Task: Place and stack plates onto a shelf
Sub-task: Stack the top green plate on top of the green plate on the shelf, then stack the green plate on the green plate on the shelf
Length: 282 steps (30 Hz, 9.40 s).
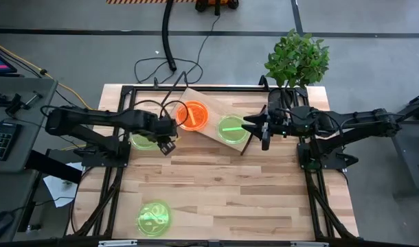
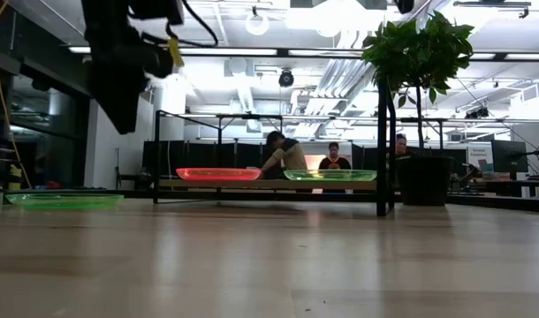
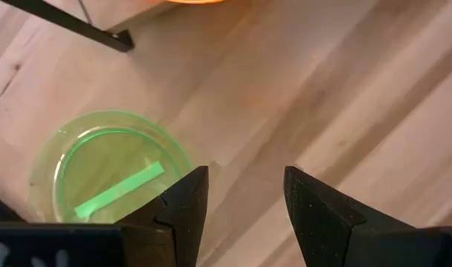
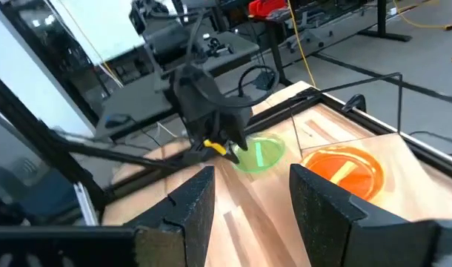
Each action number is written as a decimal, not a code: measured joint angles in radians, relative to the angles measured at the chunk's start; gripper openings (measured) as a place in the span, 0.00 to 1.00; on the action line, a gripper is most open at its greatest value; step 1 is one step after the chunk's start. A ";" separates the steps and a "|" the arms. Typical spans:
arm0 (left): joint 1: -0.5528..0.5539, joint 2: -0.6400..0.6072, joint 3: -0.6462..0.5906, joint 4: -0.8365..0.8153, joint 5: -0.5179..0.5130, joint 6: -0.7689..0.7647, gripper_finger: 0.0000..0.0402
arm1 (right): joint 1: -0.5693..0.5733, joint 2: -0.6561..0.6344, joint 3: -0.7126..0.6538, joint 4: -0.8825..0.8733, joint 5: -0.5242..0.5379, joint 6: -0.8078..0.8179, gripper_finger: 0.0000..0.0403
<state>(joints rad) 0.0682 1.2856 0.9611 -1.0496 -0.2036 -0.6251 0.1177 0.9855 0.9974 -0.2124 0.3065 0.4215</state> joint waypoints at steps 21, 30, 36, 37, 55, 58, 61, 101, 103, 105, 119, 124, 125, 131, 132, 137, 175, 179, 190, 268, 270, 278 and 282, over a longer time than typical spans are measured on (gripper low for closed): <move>0.039 0.052 -0.296 0.169 -0.010 -0.334 0.42 | 0.000 0.000 0.000 -0.072 -0.015 -0.133 0.39; 0.050 0.052 -0.352 0.252 0.067 -0.286 0.42 | 0.000 0.000 0.000 -0.049 0.004 -0.135 0.39; 0.058 0.052 -0.352 0.255 0.007 -0.229 0.42 | 0.000 0.000 0.000 -0.037 0.037 -0.070 0.39; 0.063 0.052 -0.352 0.255 -0.009 -0.228 0.42 | 0.000 0.000 0.000 -0.037 0.042 -0.058 0.39; 0.084 0.086 -0.352 0.241 0.034 -0.131 0.34 | 0.000 0.000 0.000 -0.030 0.085 0.102 0.39; 0.084 0.127 -0.346 0.240 0.034 -0.129 0.34 | 0.000 0.000 0.000 -0.030 0.085 0.102 0.39; 0.083 0.170 -0.344 0.237 0.027 -0.109 0.34 | 0.000 0.000 0.000 -0.030 0.084 0.096 0.39; -0.205 0.143 0.434 0.012 0.119 0.038 0.00 | 0.000 -0.006 0.088 -0.008 -0.076 -0.058 0.39; -0.194 0.190 0.481 0.034 0.039 0.155 0.00 | 0.000 -0.006 0.109 -0.008 -0.079 -0.078 0.39; -0.174 0.251 0.519 0.053 -0.022 0.294 0.00 | 0.000 -0.006 0.130 -0.007 -0.082 -0.099 0.39; -0.080 0.598 0.611 0.356 -0.126 1.062 0.00 | 0.001 -0.004 0.216 0.013 -0.048 -0.090 0.39; -0.081 0.669 0.611 0.486 -0.123 1.160 0.00 | 0.001 0.008 0.216 0.013 -0.044 -0.090 0.39; -0.081 0.683 0.611 0.494 -0.123 1.167 0.00 | 0.001 0.008 0.216 0.013 -0.037 -0.088 0.39; -0.081 0.726 0.611 0.490 -0.124 1.158 0.00 | 0.000 0.009 0.216 0.014 -0.018 -0.056 0.39; -0.081 0.728 0.611 0.504 -0.124 1.153 0.00 | 0.001 0.009 0.216 0.014 -0.018 -0.055 0.39; -0.077 0.731 0.611 0.536 -0.123 1.133 0.02 | 0.001 0.009 0.216 0.014 -0.018 -0.065 0.39; -0.196 0.044 0.251 0.572 0.168 0.343 0.42 | 0.001 0.008 0.215 -0.071 -0.083 -0.150 0.39; -0.265 -0.074 0.097 0.573 0.381 0.257 0.42 | 0.001 0.008 0.215 -0.098 -0.084 -0.151 0.39; -0.521 -0.030 -0.227 0.622 0.428 0.339 0.42 | 0.000 0.015 0.215 -0.121 -0.069 -0.124 0.39; -0.215 0.130 -0.370 0.781 0.344 0.663 0.42 | 0.000 0.056 0.215 -0.204 -0.020 -0.019 0.39; -0.215 0.144 -0.380 0.781 0.344 0.660 0.42 | 0.000 0.056 0.215 -0.205 -0.020 -0.019 0.39; -0.218 0.181 -0.385 0.791 0.370 0.655 0.37 | 0.000 0.056 0.215 -0.189 -0.020 -0.018 0.39; -0.214 0.172 -0.381 0.783 0.373 0.642 0.17 | 0.000 0.056 0.215 -0.191 -0.020 -0.011 0.39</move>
<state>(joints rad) -0.1458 1.4577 0.5798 -0.2667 0.1692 0.0168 0.1181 1.0412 1.2125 -0.4030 0.2867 0.4110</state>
